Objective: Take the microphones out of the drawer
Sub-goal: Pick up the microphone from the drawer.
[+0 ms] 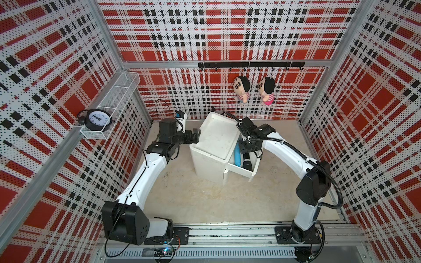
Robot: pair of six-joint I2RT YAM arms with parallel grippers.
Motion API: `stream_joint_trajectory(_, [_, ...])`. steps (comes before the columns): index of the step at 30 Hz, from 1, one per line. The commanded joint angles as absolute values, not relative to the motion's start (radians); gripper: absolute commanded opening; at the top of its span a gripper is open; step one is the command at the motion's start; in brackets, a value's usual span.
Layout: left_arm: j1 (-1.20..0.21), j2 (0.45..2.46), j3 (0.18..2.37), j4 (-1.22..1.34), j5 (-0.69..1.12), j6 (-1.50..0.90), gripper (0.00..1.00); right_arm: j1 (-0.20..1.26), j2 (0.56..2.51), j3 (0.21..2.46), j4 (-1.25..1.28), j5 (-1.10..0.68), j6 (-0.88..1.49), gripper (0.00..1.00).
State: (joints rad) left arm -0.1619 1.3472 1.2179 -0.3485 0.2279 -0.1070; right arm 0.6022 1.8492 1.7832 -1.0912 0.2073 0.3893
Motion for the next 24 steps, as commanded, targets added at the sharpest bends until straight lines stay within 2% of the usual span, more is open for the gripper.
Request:
stream_joint_trajectory(1, [-0.149,1.323,1.214,-0.346,0.232,-0.112,0.98,0.600,1.847,1.755,-1.090,0.248,0.391,0.51])
stream_joint_trajectory(12, [-0.149,1.319,1.211,-0.345,0.230,-0.113,0.98,0.599,1.846,1.748,-1.027,0.180,0.417,0.28])
stream_joint_trajectory(21, [-0.150,1.329,1.215,-0.342,0.241,-0.118,0.98,0.599,1.755,1.686,-0.920,0.195,0.480,0.03])
stream_joint_trajectory(24, [-0.150,1.330,1.213,-0.342,0.244,-0.117,0.98,0.598,1.734,1.687,-0.901,0.200,0.488,0.00])
